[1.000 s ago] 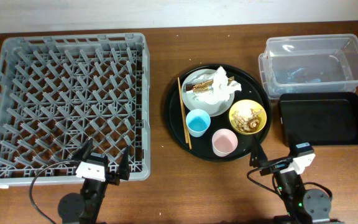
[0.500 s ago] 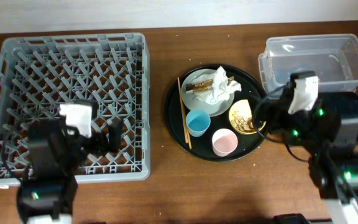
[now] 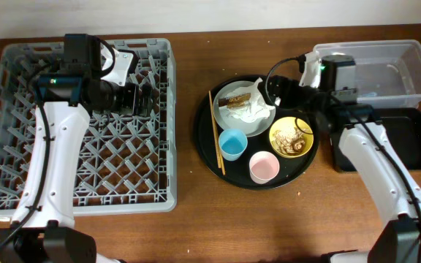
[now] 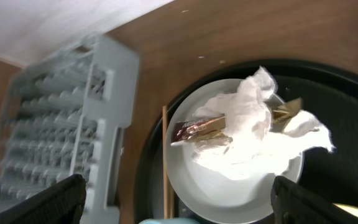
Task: Sort waste into correct bins and load items into the dishwasher rack
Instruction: 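Grasp the tissue and wrapper with the right gripper, drop into clear bin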
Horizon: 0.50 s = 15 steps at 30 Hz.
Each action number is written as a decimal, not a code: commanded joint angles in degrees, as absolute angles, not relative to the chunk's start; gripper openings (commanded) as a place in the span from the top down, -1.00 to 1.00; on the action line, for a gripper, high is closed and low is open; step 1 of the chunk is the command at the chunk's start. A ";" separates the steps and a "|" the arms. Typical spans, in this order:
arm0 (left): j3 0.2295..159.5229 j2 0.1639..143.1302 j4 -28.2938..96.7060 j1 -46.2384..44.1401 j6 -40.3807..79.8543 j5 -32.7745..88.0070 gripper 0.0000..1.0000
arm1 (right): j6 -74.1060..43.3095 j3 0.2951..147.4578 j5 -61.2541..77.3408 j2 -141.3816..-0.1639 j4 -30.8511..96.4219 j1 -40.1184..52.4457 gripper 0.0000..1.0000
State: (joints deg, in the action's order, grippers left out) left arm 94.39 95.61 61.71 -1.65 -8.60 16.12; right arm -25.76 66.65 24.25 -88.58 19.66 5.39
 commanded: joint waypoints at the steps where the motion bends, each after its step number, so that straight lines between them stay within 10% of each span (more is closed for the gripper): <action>1: 95.79 96.01 61.73 -1.74 -9.52 17.21 -0.98 | -38.13 67.83 2.20 -88.55 19.20 12.25 -0.93; 15: 95.72 96.01 61.98 -2.52 -9.56 18.65 -0.98 | -57.52 67.85 -10.07 -111.81 7.20 20.60 -0.50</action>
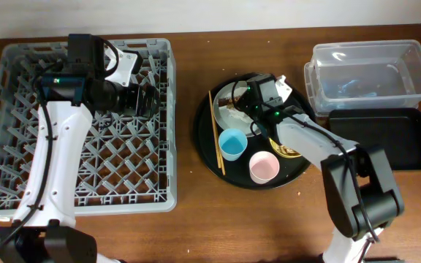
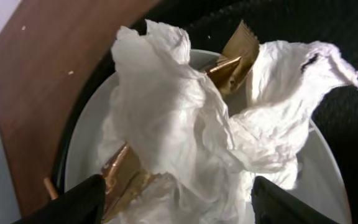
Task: Sort waste into correct bins and load items into the dishwasher rack
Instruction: 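Grasp the tissue and wrapper with the right gripper, drop into clear bin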
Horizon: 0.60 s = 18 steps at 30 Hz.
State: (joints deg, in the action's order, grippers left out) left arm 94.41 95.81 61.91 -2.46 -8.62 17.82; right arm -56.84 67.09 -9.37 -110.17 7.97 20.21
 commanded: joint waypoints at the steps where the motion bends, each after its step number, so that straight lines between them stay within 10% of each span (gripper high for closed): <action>1: 95.72 96.01 61.98 -2.52 -9.56 18.65 -0.98 | -57.52 67.85 -10.44 -112.77 6.52 20.60 -0.50; 7: 95.72 96.01 61.98 -2.52 -9.56 18.65 -0.98 | -52.93 69.28 -8.14 -114.08 2.13 20.62 -0.67; 12: 95.72 96.01 61.98 -2.52 -9.56 18.65 -0.98 | -36.53 103.50 -8.91 -110.63 48.31 20.45 -0.82; 18: 95.72 96.01 61.98 -2.52 -9.56 18.65 -0.98 | -41.21 109.80 -9.65 -117.82 54.00 18.59 -0.75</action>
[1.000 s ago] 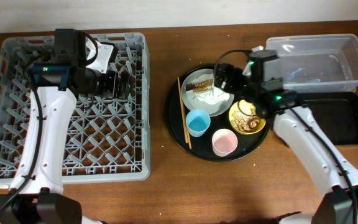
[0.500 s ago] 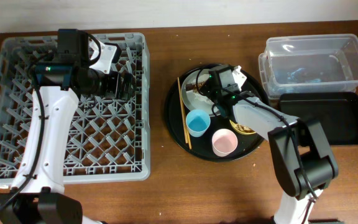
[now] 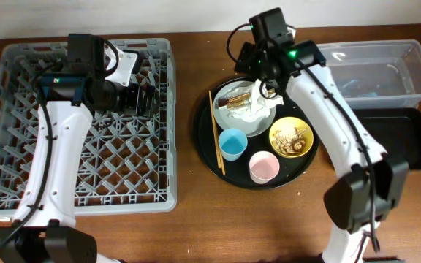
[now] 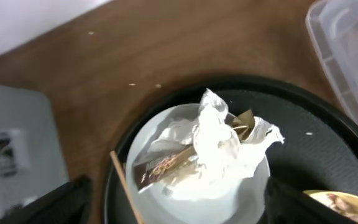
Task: Sort waste into correct bins and load items into the dishwasher rack
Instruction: 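Grasp the tissue and wrapper with the right gripper, drop into clear bin, then grasp the yellow bowl with the right gripper and tip scraps onto black tray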
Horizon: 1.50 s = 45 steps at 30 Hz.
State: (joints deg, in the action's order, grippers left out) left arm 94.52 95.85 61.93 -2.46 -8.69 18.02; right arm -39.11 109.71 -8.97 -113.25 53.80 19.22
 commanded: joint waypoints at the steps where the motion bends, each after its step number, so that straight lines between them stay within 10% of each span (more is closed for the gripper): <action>1: 95.72 96.01 61.98 -2.52 -9.54 18.65 -0.98 | -41.76 109.80 -9.63 -121.34 54.00 18.57 -0.68; 8: 95.72 96.01 61.98 -2.52 -9.56 18.65 -0.98 | -43.59 109.78 -7.99 -135.90 52.60 18.59 -0.66; 14: 95.72 96.01 61.98 -2.52 -9.54 18.65 -0.98 | -43.03 110.43 -7.77 -135.98 52.97 18.50 0.92; 21: 95.72 96.01 61.98 -2.52 -9.54 18.65 -0.98 | -26.81 142.12 -2.15 -127.11 77.49 4.89 0.92; 27: 95.72 96.01 61.98 -2.52 -9.54 18.65 -0.98 | -36.10 137.99 -2.04 -131.37 67.79 -16.51 0.84; 29: 95.72 96.01 61.98 -2.52 -9.56 18.65 -0.98 | -35.99 135.22 -1.98 -132.68 63.61 -17.69 -0.47; 31: 95.72 96.01 61.98 -2.52 -9.56 18.65 -0.98 | -33.15 134.91 -1.89 -132.35 63.37 -17.69 -0.75; 38: 95.72 96.01 61.98 -2.52 -9.56 18.65 -0.98 | -13.34 135.33 14.74 -115.70 75.94 -11.46 -0.70; 45: 95.72 96.01 61.98 -2.52 -9.54 18.65 -0.98 | -21.17 120.97 -2.68 -116.95 86.94 10.57 -0.61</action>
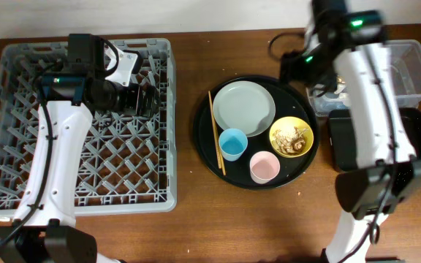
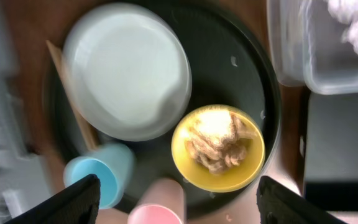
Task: Sort waste into correct bins and load items into the dishwasher rack
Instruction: 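Grasp the yellow bowl with the right gripper and tip scraps onto black tray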
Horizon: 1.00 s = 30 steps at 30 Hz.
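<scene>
The white plate (image 1: 245,107) (image 2: 128,70) lies bare on the round black tray (image 1: 205,142). Beside it on the tray are a yellow bowl of food scraps (image 1: 291,136) (image 2: 218,148), a blue cup (image 1: 233,144), a pink cup (image 1: 264,167) and chopsticks (image 1: 215,131). Crumpled white tissue (image 2: 355,25) lies in the clear bin (image 1: 386,69). My right gripper (image 1: 307,73) (image 2: 179,202) hangs open high over the tray's right side, with nothing between its fingers. My left gripper (image 1: 143,98) hovers over the grey dishwasher rack (image 1: 20,168); its jaws are not clear.
A flat black bin (image 1: 408,139) sits in front of the clear bin at the right. The rack fills the left of the table. Bare wood lies between rack and tray.
The tissue and wrappers are gone from the plate, and white tissue now lies in the clear bin. My right gripper has moved right, toward the bin. The left arm has not moved.
My right gripper was open near the clear bin, with tissue and wrappers on the plate. Then it was low, right over the tissue. Then it stood higher behind the tray with the waste still on the plate. Now the plate is bare and tissue lies in the bin.
</scene>
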Each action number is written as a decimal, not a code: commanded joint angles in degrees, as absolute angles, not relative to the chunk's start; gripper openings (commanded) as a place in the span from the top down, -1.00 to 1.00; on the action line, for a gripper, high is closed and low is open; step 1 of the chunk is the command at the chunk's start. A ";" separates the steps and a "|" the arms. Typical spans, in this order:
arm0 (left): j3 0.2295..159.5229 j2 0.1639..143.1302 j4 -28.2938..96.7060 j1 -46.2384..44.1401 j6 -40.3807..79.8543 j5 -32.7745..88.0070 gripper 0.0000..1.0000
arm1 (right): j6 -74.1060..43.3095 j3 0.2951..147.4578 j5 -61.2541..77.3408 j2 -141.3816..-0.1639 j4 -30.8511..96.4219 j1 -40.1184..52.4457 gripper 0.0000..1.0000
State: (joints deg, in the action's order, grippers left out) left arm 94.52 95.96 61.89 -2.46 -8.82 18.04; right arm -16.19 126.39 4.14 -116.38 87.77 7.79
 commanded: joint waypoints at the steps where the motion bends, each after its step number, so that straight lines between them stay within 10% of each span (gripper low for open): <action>1: 95.72 96.01 61.98 -2.52 -9.56 18.65 -0.98 | -22.24 115.31 -2.52 -116.95 84.40 12.05 -0.61; 6: 95.72 96.01 61.98 -2.52 -9.56 18.65 -0.98 | -22.17 93.43 -2.20 -116.95 67.00 15.86 -0.29; 14: 95.72 96.01 61.98 -2.50 -9.56 18.65 -0.98 | -22.15 84.64 -6.74 -116.95 57.74 15.84 0.80; 24: 95.72 96.01 62.00 -3.01 -9.56 18.65 -0.98 | -20.82 94.11 -8.16 -109.16 65.21 15.33 0.92; 30: 95.72 96.01 62.00 -3.01 -9.56 18.65 -0.98 | 1.83 97.45 24.58 -100.12 72.66 -8.38 0.92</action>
State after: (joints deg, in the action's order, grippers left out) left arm 94.61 96.01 61.95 -2.85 -8.82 18.06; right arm -8.80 96.97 9.93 -102.00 71.96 0.12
